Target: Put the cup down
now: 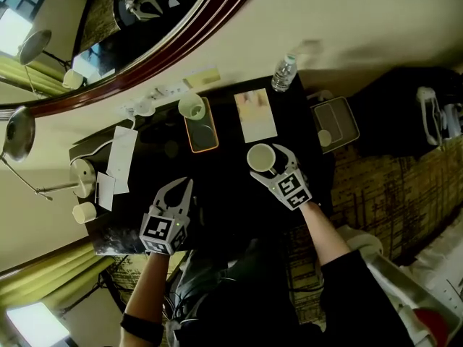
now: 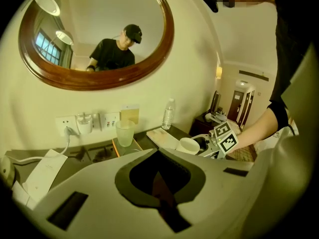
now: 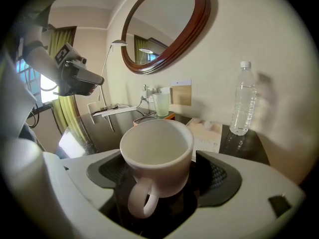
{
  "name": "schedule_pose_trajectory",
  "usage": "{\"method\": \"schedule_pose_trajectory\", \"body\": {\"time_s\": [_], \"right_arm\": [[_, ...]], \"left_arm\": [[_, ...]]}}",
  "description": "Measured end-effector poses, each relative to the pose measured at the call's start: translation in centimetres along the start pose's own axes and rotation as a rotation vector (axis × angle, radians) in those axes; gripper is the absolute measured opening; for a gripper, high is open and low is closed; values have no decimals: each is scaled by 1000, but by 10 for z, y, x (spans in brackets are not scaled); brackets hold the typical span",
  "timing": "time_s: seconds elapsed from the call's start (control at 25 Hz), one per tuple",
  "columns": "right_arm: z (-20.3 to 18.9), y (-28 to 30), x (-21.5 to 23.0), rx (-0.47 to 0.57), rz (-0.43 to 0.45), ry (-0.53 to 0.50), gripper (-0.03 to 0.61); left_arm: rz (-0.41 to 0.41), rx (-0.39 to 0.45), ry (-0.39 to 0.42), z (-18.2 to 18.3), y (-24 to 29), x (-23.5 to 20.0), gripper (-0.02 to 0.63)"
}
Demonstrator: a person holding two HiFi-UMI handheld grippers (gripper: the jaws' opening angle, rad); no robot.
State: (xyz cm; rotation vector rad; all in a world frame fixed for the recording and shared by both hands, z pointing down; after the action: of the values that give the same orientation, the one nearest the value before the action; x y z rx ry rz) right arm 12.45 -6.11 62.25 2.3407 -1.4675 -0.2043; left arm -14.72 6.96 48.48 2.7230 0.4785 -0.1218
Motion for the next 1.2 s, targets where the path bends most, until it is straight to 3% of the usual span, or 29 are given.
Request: {"method": "schedule_pose_trajectory", "body": {"time_s": [0.08, 0.24, 0.44, 0.6, 1.0, 1.2], "right_arm": [[1, 5, -2, 1, 27, -18, 422], [0, 5, -1, 7, 41, -32, 414], [7, 9, -3, 20, 59, -53, 413], [25, 18, -8, 47, 106, -81, 411], [84, 83, -20, 98, 233, -177, 413], [95, 117, -29, 89, 283, -198, 413]], "left_arm": [[0, -1, -2, -2, 2, 0, 3], [20, -5, -27, 0, 3, 4, 3], [24, -13, -1, -16, -5, -8, 3], [64, -19, -38, -12, -10, -9, 3], [113, 5, -17, -40, -28, -31, 4], [126, 15, -22, -37, -36, -37, 4]]}}
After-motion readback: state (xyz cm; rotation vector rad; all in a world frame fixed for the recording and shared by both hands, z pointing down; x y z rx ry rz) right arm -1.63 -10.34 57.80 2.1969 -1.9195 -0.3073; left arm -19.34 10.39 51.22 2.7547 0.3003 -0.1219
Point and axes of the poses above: the fingertips, and each gripper's own axes: y forward along the fingers, x to its right, z out of its top, the point moved 10 cm from there along -y, backward along the fingers, and after that the axes turned 12 degrees about x, right-handed, at the moved point
